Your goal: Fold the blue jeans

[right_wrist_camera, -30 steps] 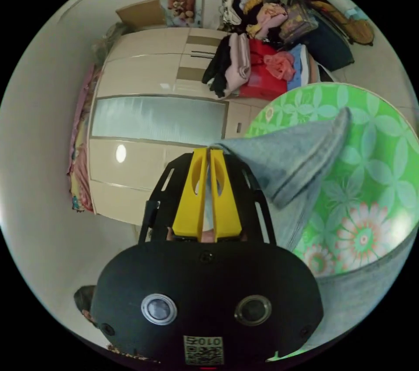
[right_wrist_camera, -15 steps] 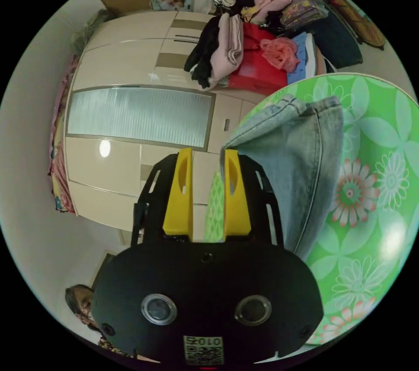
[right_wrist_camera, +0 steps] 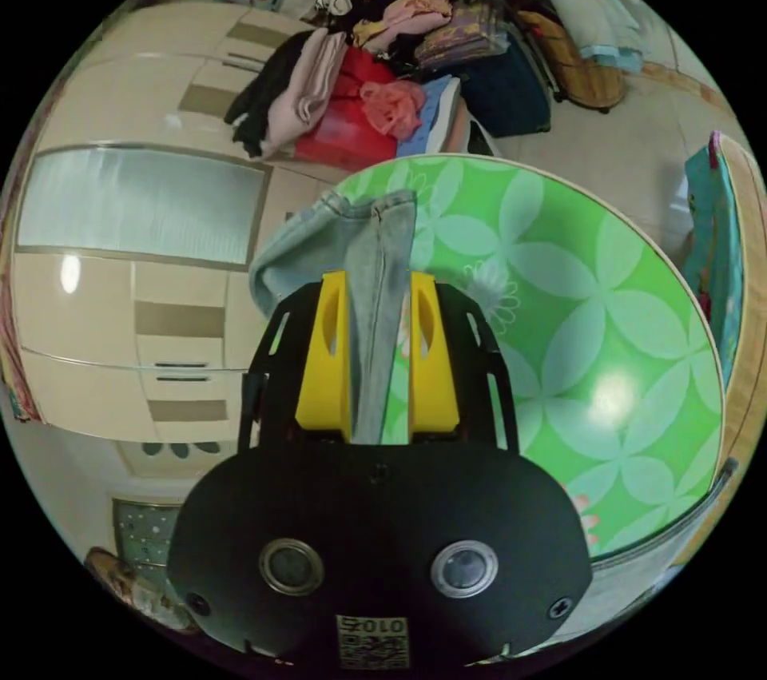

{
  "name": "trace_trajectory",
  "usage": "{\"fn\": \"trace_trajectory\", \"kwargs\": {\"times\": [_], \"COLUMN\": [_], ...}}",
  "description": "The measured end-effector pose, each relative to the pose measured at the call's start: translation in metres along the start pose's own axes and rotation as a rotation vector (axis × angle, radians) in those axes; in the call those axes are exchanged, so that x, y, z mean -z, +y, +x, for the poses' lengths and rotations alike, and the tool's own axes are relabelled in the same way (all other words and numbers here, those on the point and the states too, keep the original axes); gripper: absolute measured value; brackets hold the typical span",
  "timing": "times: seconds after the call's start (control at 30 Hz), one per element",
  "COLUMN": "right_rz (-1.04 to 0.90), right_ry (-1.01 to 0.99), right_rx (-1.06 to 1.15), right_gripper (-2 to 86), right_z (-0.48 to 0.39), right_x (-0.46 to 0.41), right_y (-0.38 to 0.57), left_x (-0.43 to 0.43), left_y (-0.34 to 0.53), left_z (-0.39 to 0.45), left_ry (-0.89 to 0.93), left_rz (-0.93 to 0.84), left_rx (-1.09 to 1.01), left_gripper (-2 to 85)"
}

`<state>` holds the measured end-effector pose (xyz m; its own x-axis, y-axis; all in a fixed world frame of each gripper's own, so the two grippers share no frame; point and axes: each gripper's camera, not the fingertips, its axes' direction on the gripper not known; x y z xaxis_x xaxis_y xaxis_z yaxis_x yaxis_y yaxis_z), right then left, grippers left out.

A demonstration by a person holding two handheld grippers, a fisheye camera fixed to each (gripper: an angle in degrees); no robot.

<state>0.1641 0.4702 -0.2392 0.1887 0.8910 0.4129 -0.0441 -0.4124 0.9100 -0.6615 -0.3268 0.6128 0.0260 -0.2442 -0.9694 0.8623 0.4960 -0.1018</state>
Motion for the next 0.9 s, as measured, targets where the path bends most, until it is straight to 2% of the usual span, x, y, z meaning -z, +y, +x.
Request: {"fn": "trace_trajectory", "kwargs": {"times": [0.2,0.37,0.47,0.53,0.63,0.7,0.77,0.83,0.9], "right_rz": [-0.026,-0.079,0.000,0.051,0.072,-0.013,-0.037,0.090,0.134], "right_ry": [-0.022,-0.128,-0.177,-0.056,-0.031,0.067,0.018,-0.130,-0.154], "right_rx": [0.035,-0.015,0.027,0.032,-0.019,-0.043,-0.072,-0.075,-0.101], "right_gripper": [8.4,4.3,3.9,3.7,3.8,4.0,4.4,4.9,5.0], "right_z": [-0.006,0.012,0.017,0.033,0.064,0.080,0.097,0.114,0.129], "right_x": [-0.034,-0.038,0.003,0.043,0.077,0.075,0.080,0.107,0.124], "right_y": [0.009,0.016,0.032,0.051,0.078,0.086,0.093,0.111,0.126], "left_x": [-0.007,-0.013,-0.011,-0.008,-0.006,-0.006,-0.006,-0.006,-0.004], "left_y": [0.020,0.020,0.021,0.022,0.026,0.027,0.029,0.031,0.033], "left_z": [0.000,0.004,0.002,0.000,0.000,-0.001,-0.003,-0.005,-0.007], "left_ry": [-0.117,-0.185,-0.196,-0.186,-0.206,-0.214,-0.223,-0.229,-0.236], "left_rz": [-0.044,-0.100,-0.107,-0.096,-0.092,-0.106,-0.123,-0.140,-0.150], "left_rx": [-0.025,-0.052,-0.038,-0.031,-0.033,-0.035,-0.024,-0.011,-0.006], "left_gripper": [-0.1,-0.1,-0.1,-0.1,-0.1,-0.1,-0.1,-0.1,-0.1]}}
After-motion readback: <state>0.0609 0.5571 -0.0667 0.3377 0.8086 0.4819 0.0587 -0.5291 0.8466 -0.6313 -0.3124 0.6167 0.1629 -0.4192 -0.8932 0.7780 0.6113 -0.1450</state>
